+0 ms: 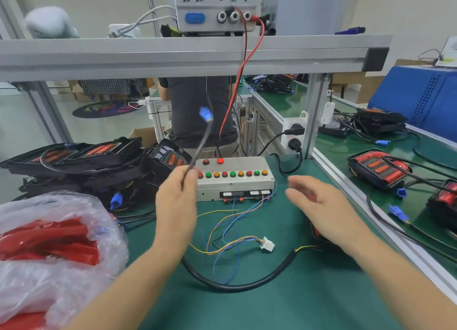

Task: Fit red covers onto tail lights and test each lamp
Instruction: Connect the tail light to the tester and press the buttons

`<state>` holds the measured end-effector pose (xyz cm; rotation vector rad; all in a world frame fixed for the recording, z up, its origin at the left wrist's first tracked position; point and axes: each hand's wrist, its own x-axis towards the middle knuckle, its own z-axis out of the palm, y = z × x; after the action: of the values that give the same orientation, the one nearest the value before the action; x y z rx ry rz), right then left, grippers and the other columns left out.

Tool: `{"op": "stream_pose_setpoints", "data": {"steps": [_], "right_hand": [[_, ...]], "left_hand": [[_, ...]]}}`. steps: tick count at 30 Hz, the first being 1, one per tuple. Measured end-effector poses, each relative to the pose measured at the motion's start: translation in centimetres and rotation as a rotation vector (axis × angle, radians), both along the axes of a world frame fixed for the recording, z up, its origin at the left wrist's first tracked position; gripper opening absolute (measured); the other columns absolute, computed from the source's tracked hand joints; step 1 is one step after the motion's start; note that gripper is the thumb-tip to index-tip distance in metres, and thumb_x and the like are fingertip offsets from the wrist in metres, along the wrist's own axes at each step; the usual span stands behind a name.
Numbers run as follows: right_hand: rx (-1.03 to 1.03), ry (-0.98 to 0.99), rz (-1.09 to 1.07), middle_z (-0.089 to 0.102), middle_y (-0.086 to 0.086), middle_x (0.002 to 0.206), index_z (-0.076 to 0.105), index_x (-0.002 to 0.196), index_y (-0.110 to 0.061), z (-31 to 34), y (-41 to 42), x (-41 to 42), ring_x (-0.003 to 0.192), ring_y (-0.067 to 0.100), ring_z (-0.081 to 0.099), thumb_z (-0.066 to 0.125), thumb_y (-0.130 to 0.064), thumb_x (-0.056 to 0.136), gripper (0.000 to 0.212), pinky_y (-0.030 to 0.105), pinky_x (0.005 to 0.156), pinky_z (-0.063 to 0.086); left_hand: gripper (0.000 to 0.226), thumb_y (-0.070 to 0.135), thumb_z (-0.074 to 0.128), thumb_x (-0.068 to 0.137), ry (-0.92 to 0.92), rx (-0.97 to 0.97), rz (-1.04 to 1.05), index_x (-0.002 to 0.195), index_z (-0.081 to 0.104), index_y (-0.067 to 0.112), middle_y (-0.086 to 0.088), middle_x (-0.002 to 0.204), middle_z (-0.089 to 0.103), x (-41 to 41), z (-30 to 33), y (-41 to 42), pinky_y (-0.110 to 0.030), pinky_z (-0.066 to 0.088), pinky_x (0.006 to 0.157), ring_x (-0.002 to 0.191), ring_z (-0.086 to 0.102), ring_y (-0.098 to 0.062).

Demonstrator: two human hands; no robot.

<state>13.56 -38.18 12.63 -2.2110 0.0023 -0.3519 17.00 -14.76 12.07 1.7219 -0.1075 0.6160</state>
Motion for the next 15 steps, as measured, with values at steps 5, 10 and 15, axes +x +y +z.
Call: {"op": "stream_pose_setpoints", "data": {"steps": [5,10,15], "right_hand": [[0.799,0.086,0.359,0.069,-0.003,0.118,0.062,0.114,-0.031,1.6,2.7,-1.4,0.112,0.01,0.064,0.063,-0.053,0.069,0.05,0.03,0.096,0.051],[1.266,-0.117,0.264,0.073,0.006,0.083,0.057,0.113,-0.011,2.0,2.2,-1.3,0.076,0.017,0.07,0.041,-0.028,0.098,0.027,0.031,0.074,0.06],[1.152,-0.235,0.268,0.035,-0.007,0.062,0.056,0.106,-0.018,1.7,0.7,-1.5,0.055,0.008,0.032,0.043,-0.03,0.095,0.021,0.019,0.055,0.037]], "left_hand": [[0.02,0.028,0.044,0.092,-0.412,0.625,-0.106,0.102,0.061,0.023,0.01,0.071,0.06,-4.1,-1.6,-0.7,-0.027,0.041,0.061,0.064,0.048,-0.009],[0.035,0.027,0.041,0.096,-0.563,1.083,-0.28,0.102,0.071,0.011,0.002,0.069,0.057,-3.1,-1.9,-1.0,-0.03,0.036,0.06,0.063,0.053,-0.021],[0.032,0.046,0.048,0.09,0.217,0.522,-0.654,0.096,0.072,0.025,0.006,0.092,0.064,-0.9,-0.8,-2.1,-0.022,0.043,0.088,0.094,0.059,-0.012]]}}
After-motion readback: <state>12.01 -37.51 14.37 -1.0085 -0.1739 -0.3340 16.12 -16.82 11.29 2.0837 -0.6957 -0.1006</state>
